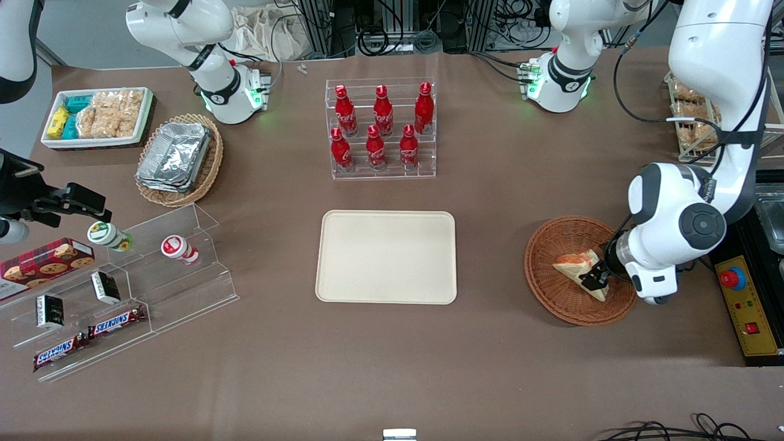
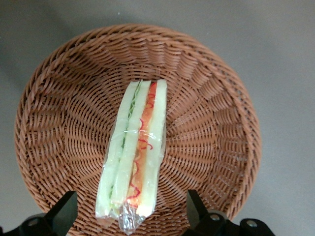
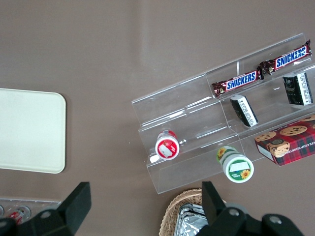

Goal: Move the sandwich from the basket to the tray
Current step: 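Close the left gripper on the sandwich's wrapped end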

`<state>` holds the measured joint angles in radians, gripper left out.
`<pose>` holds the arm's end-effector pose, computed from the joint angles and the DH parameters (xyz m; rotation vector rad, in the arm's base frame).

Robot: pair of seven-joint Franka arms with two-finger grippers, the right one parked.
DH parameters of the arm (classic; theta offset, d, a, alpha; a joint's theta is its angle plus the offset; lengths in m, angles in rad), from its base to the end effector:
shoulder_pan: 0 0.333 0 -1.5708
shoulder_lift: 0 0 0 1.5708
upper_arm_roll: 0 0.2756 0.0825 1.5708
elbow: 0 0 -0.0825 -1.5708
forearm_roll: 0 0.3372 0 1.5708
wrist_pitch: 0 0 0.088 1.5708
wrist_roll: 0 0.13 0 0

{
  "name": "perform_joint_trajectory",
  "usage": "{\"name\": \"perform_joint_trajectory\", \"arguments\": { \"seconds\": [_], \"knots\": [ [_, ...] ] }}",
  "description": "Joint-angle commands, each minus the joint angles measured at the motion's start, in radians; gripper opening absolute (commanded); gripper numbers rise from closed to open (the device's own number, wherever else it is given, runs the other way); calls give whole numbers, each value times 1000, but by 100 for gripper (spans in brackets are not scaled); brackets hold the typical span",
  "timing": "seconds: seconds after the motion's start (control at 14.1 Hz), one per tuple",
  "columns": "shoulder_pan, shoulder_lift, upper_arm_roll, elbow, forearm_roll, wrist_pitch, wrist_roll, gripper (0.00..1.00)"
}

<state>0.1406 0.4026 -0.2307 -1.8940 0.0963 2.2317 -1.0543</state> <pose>0.5695 -0.0429 0.2622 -2.8016 -1.3854 0.0821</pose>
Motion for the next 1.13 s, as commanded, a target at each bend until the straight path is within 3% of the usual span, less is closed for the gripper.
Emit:
{"name": "perform_joint_trajectory", "arguments": {
  "seconds": [0.0,0.57,0.64,0.78,0.92,1.06],
  "knots": [
    [4,-15,1,-40,20,40,-32,100],
    [7,16,4,-79,34,115,-30,100],
    [7,27,4,-67,34,115,-27,95],
    [4,47,4,-45,34,115,-35,55],
    [1,50,4,-34,34,115,-52,6],
    [-1,62,4,-20,36,115,-55,0]
  ]
}}
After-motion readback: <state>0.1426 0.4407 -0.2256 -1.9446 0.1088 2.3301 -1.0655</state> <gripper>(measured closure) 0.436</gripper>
